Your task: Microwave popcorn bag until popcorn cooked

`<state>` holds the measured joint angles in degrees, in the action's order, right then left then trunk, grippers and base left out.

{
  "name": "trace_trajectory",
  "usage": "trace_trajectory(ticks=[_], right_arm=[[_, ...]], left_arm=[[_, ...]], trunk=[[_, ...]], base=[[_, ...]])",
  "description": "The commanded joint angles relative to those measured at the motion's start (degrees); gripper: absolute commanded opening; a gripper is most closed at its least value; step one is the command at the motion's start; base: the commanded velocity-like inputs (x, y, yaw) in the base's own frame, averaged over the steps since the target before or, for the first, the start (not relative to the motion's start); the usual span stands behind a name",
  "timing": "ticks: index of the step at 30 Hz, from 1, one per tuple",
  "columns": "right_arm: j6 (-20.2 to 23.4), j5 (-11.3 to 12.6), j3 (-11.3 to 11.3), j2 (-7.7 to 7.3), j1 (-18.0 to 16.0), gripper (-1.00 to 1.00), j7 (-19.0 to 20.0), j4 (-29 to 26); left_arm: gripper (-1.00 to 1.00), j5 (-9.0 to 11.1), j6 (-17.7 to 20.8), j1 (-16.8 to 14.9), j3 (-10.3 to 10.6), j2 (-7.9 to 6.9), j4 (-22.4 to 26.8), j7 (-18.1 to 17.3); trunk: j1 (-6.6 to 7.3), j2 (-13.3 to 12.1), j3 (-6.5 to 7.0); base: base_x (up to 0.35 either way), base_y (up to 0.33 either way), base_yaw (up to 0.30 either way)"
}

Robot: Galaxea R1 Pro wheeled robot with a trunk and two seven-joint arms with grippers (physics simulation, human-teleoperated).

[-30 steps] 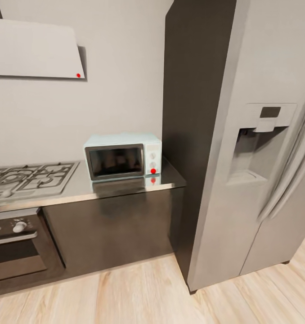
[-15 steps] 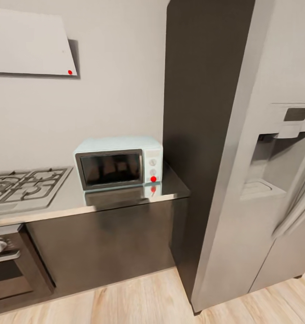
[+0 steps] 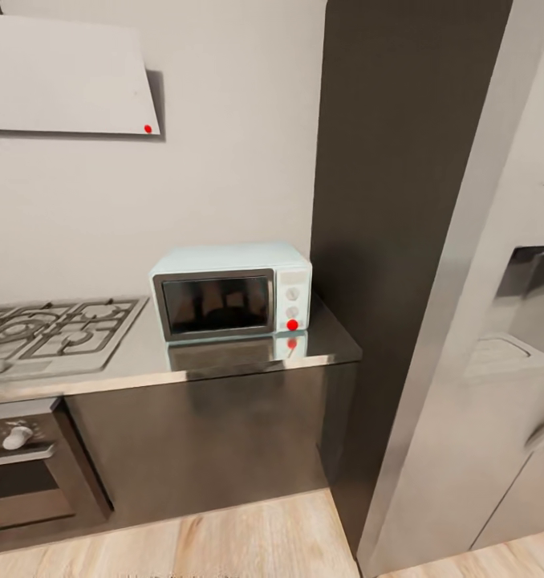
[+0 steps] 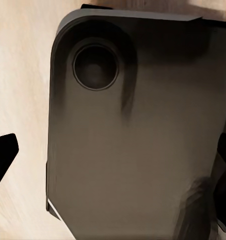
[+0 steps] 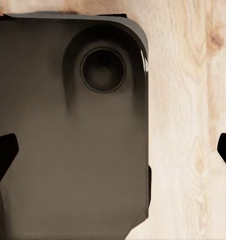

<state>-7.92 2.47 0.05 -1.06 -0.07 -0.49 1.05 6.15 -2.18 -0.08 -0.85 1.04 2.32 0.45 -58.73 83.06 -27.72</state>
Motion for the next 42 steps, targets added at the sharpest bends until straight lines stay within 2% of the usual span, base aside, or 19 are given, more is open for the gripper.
trace_trajectory(ticks=[1, 18, 42], right_arm=[[-0.34, 0.25, 0.03, 0.0, -0.02, 1.0, -0.04, 0.09], [-0.36, 0.25, 0.03, 0.0, -0.02, 1.0, -0.04, 0.09], [-0.25, 0.17, 0.03, 0.0, -0.02, 1.0, 0.0, 0.09]], left_arm=[[1.0, 0.53, -0.13, -0.01, -0.03, 0.02, -0.01, 0.04], [1.0, 0.53, -0.17, -0.01, -0.04, 0.11, 0.05, 0.04], [1.0, 0.5, -0.19, -0.01, -0.03, 0.09, 0.04, 0.02]], trunk=[[0.0, 0.02, -0.03], [0.0, 0.02, -0.03], [0.0, 0.02, -0.03]], base=[[0.0, 0.0, 0.269], [0.0, 0.0, 0.265], [0.099, -0.067, 0.009]])
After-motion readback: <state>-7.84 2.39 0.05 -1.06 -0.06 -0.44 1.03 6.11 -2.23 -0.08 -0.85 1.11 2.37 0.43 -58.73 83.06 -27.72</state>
